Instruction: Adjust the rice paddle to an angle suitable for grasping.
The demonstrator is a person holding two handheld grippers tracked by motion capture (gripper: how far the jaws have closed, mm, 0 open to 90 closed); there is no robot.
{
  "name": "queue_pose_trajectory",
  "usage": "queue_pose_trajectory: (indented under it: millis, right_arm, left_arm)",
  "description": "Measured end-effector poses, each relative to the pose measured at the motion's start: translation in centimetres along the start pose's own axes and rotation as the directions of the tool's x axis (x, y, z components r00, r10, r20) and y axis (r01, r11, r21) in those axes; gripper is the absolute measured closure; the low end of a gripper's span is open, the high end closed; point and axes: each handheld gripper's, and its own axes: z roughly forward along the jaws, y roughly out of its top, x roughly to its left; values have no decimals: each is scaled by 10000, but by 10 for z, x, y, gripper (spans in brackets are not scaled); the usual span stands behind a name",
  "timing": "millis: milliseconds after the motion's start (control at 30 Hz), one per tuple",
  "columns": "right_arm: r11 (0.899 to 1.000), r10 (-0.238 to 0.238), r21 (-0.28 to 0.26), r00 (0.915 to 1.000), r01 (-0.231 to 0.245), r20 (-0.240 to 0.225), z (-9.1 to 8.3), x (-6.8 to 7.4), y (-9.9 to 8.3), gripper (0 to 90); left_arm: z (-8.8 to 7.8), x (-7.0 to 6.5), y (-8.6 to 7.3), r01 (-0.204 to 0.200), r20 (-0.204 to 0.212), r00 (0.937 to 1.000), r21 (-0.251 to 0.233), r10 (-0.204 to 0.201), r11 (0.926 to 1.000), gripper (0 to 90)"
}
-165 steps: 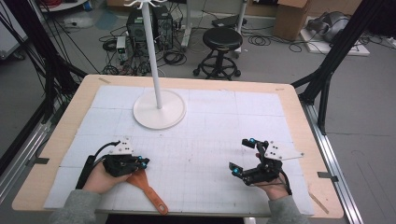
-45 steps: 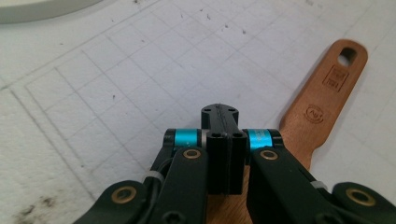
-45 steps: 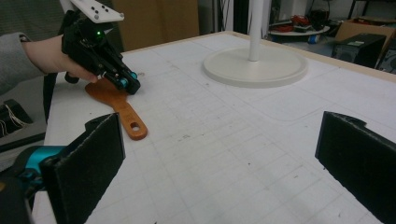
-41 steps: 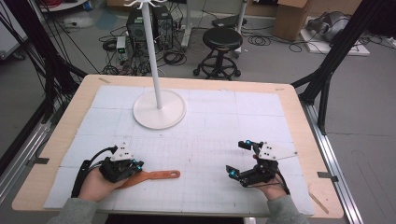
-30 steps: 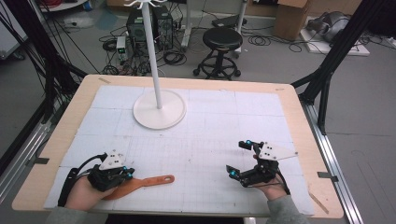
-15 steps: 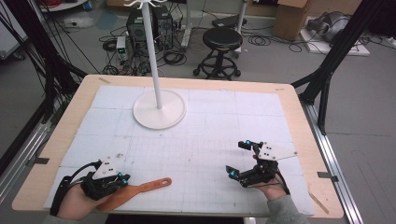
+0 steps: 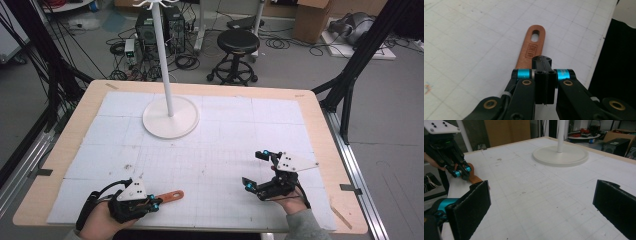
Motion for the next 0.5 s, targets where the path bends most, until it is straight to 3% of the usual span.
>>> queue_pose_trajectory:
  millis: [200, 300, 500]
  right_arm:
    - [10000, -18, 57, 10000, 18, -30, 1, 1, 0, 0]
    - [10000, -43, 21, 10000, 43, -24, 0, 0, 0, 0]
    - [10000, 9, 77, 10000, -9, -43, 1, 0, 0, 0]
  left_arm:
    - [7, -2, -1, -228, -132, 9996, 432, 234, 9988, 896]
    - [8, 0, -2, -207, -216, 9995, 428, 216, 9989, 896]
    - [6, 12, -4, 268, -570, 9981, 314, -250, 9991, 896]
